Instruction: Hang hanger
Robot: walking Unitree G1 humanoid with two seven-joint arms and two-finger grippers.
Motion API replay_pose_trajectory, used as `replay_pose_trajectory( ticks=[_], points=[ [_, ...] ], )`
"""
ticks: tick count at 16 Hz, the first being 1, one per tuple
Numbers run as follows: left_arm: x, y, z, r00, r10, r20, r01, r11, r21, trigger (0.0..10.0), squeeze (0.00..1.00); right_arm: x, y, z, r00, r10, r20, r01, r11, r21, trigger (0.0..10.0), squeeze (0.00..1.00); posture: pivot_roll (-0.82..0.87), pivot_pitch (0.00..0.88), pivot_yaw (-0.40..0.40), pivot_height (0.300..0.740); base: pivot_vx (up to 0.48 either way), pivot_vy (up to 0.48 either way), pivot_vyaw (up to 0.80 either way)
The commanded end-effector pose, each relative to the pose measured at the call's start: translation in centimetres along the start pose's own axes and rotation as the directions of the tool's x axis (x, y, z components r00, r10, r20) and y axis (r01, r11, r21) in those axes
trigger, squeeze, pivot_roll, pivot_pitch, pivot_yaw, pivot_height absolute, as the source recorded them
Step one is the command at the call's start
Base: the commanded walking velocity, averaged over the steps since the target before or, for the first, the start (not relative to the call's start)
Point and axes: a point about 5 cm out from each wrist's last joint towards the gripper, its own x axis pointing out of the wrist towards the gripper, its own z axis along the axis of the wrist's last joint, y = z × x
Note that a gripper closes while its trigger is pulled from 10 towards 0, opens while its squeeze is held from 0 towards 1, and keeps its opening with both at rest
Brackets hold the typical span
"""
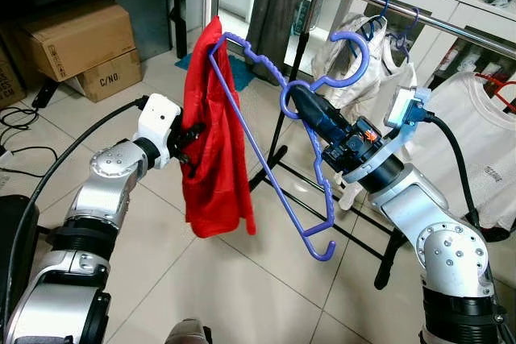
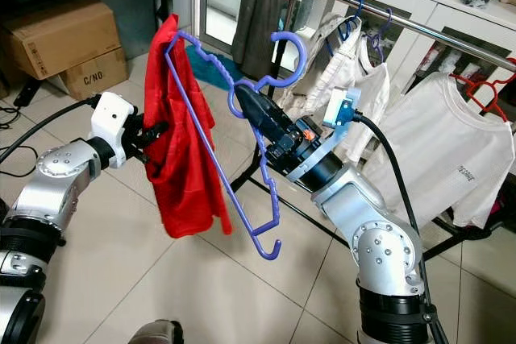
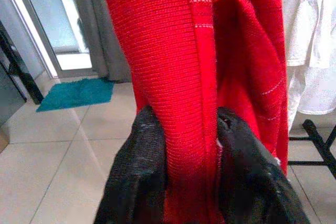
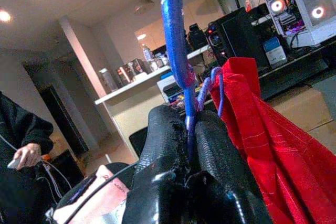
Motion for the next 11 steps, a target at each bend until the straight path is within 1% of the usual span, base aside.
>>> replay_pose_trajectory(
  ticks=[1,8,9,10,11],
  points=[
    [0.4,-0.1,0.7,1.000,-0.001,0.027,0.001,1.000,0.001,0.0,0.00,-0.4,0.0,1.0,0.999,-0.003,0.042,0.004,1.000,-0.023,10.0,0.00,0.04,0.000,-0.099,0.740,0.000,0.000,0.00],
    [-0.5,0.1,0.6,0.999,0.011,0.046,-0.011,1.000,-0.003,0.0,0.00,-0.5,-0.5,0.8,0.999,-0.038,0.039,0.038,0.999,-0.020,10.0,0.00,0.04,0.000,-0.100,0.740,0.000,0.000,0.00],
    [-0.8,0.0,0.7,0.998,0.006,0.056,-0.005,1.000,-0.003,0.0,0.00,-0.6,-0.9,0.7,0.997,-0.067,0.034,0.068,0.997,-0.029,10.0,0.00,0.04,0.000,-0.098,0.740,0.000,0.000,0.00],
    [-1.5,0.0,0.8,0.998,-0.003,0.070,0.003,1.000,-0.002,0.0,0.00,-0.8,-2.3,0.3,0.983,-0.183,0.002,0.183,0.980,-0.079,10.0,0.00,0.04,0.000,-0.096,0.740,0.000,0.000,0.00],
    [-1.7,0.0,0.9,0.997,-0.005,0.075,0.005,1.000,-0.001,0.0,0.00,-0.9,-2.7,0.2,0.976,-0.218,-0.006,0.216,0.972,-0.097,10.0,0.00,0.04,0.000,-0.096,0.740,0.000,0.000,0.00]
  ],
)
